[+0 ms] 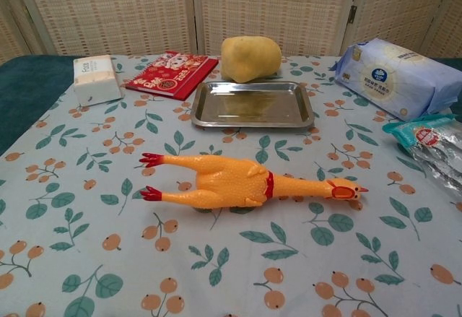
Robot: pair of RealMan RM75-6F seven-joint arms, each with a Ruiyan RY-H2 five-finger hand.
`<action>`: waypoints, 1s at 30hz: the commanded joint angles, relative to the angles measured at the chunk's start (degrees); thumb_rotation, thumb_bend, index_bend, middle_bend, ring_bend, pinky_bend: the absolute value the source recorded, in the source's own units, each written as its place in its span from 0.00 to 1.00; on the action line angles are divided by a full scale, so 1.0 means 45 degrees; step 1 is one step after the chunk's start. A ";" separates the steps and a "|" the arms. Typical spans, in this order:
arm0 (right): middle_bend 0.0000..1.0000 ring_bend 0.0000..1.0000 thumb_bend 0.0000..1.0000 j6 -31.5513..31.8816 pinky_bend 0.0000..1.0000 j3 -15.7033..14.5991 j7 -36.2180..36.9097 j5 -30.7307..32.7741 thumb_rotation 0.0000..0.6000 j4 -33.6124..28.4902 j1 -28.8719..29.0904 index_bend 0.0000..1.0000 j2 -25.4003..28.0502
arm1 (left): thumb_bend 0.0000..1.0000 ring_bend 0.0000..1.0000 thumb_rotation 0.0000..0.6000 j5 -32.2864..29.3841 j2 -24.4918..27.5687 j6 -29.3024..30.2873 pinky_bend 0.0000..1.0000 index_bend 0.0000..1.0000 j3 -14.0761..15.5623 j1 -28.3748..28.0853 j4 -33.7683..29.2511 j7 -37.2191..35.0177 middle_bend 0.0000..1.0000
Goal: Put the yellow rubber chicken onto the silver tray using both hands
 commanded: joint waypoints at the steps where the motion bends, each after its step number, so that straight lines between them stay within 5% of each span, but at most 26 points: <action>1: 0.04 0.00 0.09 -0.1246 0.00 0.0629 -0.1662 0.1018 1.00 -0.0672 0.0951 0.07 -0.1014 | 0.42 0.00 1.00 0.0105 -0.0049 -0.0085 0.04 0.00 0.0087 -0.0045 0.0038 0.0010 0.00; 14: 0.20 0.06 0.11 -0.2637 0.09 0.1522 -0.5425 0.4045 1.00 -0.0944 0.2818 0.28 -0.4345 | 0.42 0.00 1.00 0.0118 0.0237 -0.0150 0.04 0.00 0.0120 -0.0096 0.0025 -0.0742 0.00; 30: 0.26 0.12 0.18 -0.2785 0.13 0.1785 -0.6158 0.5690 1.00 0.1014 0.4169 0.38 -0.6988 | 0.42 0.00 1.00 0.0009 0.0477 -0.0274 0.04 0.00 0.0128 -0.0136 0.0079 -0.1431 0.00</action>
